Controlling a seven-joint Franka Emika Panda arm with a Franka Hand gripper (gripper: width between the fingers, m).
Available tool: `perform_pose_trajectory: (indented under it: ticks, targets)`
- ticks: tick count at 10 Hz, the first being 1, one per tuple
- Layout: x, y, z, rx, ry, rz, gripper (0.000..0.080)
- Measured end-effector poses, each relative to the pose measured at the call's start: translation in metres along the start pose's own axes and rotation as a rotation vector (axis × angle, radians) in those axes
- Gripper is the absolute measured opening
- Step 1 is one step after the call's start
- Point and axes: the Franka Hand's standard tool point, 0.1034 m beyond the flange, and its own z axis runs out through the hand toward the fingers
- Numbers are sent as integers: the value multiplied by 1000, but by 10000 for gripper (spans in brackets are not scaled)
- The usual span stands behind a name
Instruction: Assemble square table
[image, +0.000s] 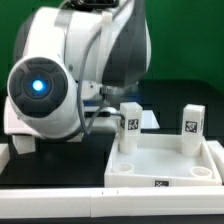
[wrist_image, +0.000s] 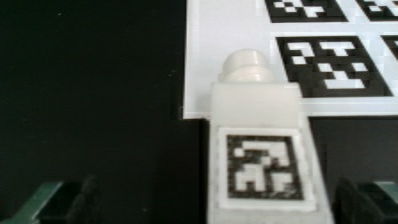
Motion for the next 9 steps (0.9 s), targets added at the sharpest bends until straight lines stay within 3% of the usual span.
perform_pose_trajectory:
  ticks: [7,9]
  targets:
    - [0,0,0,0,0,0,649]
    - [-1,3,6,-2,-5,3,426]
